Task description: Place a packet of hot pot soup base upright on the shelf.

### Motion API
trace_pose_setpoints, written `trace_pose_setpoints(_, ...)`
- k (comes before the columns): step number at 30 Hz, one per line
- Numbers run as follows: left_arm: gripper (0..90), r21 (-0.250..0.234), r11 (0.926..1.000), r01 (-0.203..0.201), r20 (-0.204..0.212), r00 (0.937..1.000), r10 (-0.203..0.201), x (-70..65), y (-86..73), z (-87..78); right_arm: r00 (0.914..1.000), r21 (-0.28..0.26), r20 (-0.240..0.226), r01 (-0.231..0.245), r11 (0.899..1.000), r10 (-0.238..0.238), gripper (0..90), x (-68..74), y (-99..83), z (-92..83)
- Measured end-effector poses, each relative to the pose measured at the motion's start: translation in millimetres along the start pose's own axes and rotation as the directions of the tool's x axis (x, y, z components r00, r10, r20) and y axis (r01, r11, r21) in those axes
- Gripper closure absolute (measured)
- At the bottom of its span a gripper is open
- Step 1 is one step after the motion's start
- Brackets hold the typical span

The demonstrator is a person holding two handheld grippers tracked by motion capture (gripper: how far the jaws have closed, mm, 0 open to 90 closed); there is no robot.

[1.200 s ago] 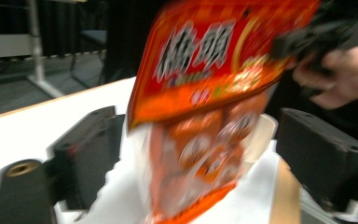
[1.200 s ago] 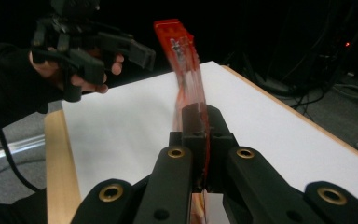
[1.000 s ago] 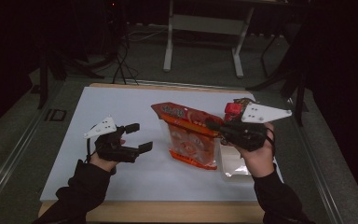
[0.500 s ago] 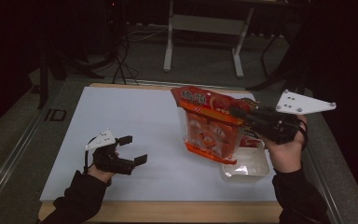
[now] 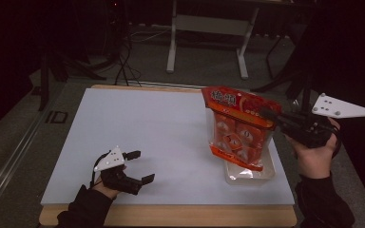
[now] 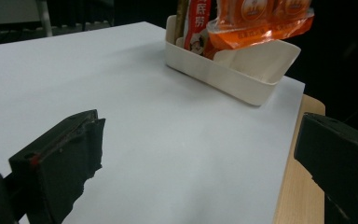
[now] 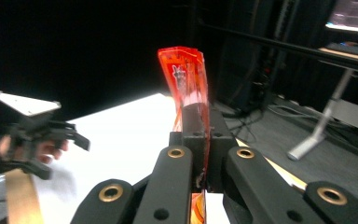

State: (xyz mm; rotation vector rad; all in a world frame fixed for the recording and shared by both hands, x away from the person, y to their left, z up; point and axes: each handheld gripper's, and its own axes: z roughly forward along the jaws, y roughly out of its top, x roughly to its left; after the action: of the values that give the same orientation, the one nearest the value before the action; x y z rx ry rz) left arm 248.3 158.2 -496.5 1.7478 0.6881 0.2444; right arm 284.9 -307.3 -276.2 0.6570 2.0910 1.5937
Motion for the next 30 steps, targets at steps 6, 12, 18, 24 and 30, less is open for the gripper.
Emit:
trace_pose_setpoints(6,1.3,-0.002,0.9997,0.026,0.016,0.9995,-0.026,-5.3,-4.3,-2.9,0.9988,0.036,0.049,-0.011,0.999,0.009,90.0,-9.2,-14.5,-7.6)
trace_pose_setpoints(12,1.3,-0.028,0.9991,0.030,0.005,0.9995,-0.030,-5.1,-5.8,-3.6,0.9960,0.064,0.069,-0.061,0.996,0.057,90.0,-20.5,-33.2,-9.0)
trace_pose_setpoints(18,1.3,-0.029,0.9987,0.041,0.000,0.9991,-0.041,-2.1,-9.1,-0.2,0.9928,0.052,0.075,-0.097,0.994,0.093,90.0,-26.3,-48.5,-7.8)
trace_pose_setpoints(24,1.3,-0.025,0.9981,0.057,-0.002,0.9983,-0.057,0.5,-14.0,2.3,0.9855,0.022,0.088,-0.147,0.989,0.145,90.0,-31.0,-62.2,-12.2)
trace_pose_setpoints(30,1.3,-0.027,0.9969,0.074,-0.006,0.9973,-0.074,3.5,-16.0,2.0,0.9722,0.034,0.087,-0.221,0.975,0.217,90.0,-36.0,-90.5,-7.2)
